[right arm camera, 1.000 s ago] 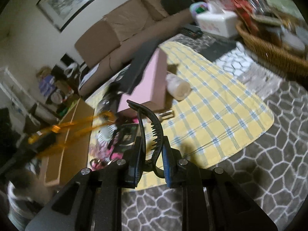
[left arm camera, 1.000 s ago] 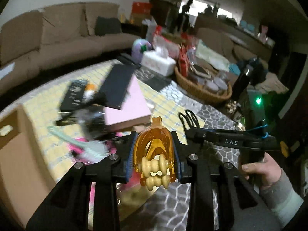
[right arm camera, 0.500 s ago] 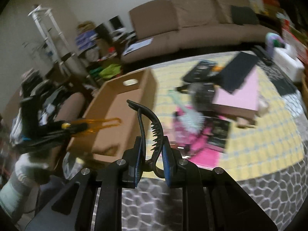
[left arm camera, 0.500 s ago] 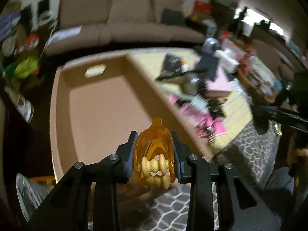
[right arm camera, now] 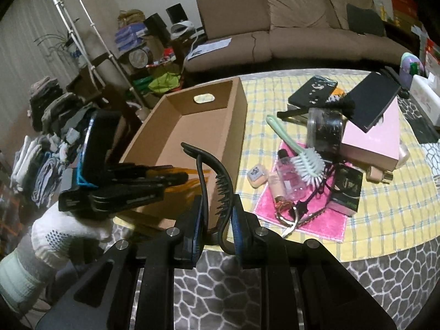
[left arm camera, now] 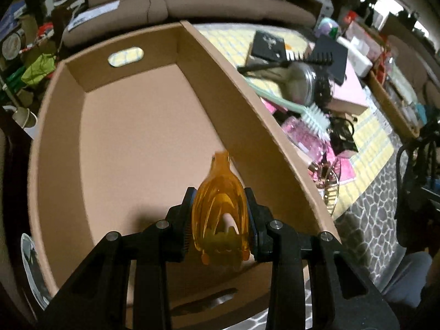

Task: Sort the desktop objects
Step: 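Carry both clips into the cardboard box and open both tools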

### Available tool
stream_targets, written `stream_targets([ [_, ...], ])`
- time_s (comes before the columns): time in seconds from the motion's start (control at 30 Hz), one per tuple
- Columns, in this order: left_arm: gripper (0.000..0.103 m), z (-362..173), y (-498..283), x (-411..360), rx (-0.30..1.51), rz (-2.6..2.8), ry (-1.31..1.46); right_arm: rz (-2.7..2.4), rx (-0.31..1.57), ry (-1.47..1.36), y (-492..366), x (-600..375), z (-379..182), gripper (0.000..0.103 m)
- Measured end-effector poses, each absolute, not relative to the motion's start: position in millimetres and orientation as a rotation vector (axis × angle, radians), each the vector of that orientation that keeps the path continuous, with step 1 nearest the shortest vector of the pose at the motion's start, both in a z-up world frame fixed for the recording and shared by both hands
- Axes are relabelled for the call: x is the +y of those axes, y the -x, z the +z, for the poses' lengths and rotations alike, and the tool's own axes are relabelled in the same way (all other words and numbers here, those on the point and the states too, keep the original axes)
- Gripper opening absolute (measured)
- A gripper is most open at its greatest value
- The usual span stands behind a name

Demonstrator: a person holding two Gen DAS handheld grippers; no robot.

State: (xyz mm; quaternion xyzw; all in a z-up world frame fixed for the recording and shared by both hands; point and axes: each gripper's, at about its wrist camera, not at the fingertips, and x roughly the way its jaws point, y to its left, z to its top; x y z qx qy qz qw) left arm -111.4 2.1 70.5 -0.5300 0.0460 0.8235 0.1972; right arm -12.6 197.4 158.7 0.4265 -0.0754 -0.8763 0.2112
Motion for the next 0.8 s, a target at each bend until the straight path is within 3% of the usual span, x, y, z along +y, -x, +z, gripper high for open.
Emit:
stream_targets([
  [0.27,0.042,55.0,104.6,6.9,-0.059,2.14,1.586,-2.437,-0.222,-1.191,10.9,210.9,153.2,0.019],
  [0.33,0.047,55.7,105.2,-4.8,-0.166,2.11,1.594,-2.434,-0.23,-1.193,10.1,213.9,151.0,0.019],
  [0.4,0.065,57.0,107.4,-15.4,-0.235,2.109,1.596,-2.432,-0.232,-1.193,8.8,214.8,149.6,0.019],
  [0.5,0.069,51.4,111.4,-25.9,-0.295,2.104,1.635,-2.43,-0.236,-1.195,8.7,215.3,148.7,0.019],
  [0.67,0.069,26.4,119.8,-34.9,-0.626,1.876,1.726,-2.426,-0.239,-1.187,5.6,212.3,150.0,0.019],
  [0.8,0.082,22.0,124.3,-46.5,-0.833,1.78,1.681,-2.424,-0.217,-1.192,4.5,205.3,153.4,0.019],
])
